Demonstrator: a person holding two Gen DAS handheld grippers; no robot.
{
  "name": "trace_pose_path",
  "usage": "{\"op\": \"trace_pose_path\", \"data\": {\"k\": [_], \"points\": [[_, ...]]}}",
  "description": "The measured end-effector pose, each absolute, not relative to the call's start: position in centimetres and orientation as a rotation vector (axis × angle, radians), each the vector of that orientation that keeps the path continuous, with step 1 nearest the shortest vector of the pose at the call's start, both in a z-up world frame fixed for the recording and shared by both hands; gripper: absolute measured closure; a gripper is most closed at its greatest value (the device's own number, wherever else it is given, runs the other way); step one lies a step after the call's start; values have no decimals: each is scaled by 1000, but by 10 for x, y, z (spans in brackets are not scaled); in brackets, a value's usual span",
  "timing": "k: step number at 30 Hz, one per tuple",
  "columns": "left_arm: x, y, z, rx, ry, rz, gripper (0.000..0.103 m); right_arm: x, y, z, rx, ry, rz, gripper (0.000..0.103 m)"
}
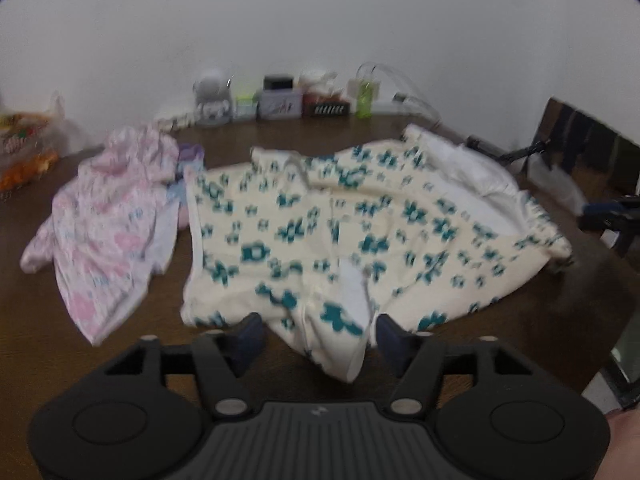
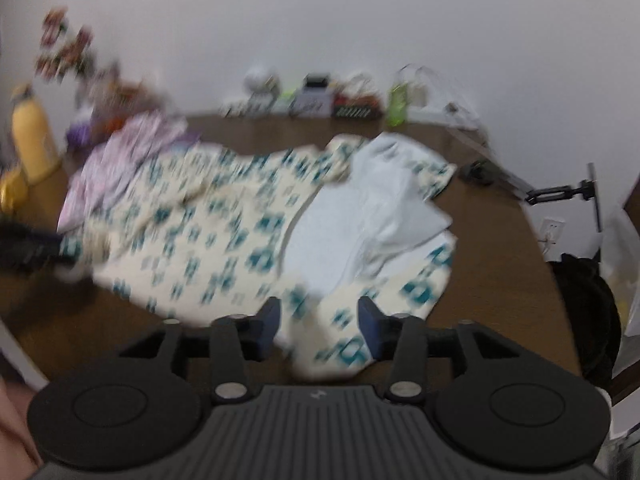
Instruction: Fold clothes
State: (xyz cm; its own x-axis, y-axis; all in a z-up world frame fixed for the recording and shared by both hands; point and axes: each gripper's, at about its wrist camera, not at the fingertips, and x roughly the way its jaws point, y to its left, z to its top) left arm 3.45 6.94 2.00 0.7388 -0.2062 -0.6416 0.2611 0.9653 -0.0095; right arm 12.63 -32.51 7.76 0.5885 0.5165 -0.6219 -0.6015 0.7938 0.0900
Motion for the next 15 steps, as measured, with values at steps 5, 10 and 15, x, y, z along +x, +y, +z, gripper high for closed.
{"op": "trace_pose_path", "data": {"k": [5,10,15], "points": [[61,63,44,181,606,-206,25,181,-315,81,-170,671,554,44],[119,43,26,252,652,-177,26,250,-276,58,-225,719,513,35],[159,38,-6,256,740,-197,53,301,-247,31,-267,767,457,35]]}}
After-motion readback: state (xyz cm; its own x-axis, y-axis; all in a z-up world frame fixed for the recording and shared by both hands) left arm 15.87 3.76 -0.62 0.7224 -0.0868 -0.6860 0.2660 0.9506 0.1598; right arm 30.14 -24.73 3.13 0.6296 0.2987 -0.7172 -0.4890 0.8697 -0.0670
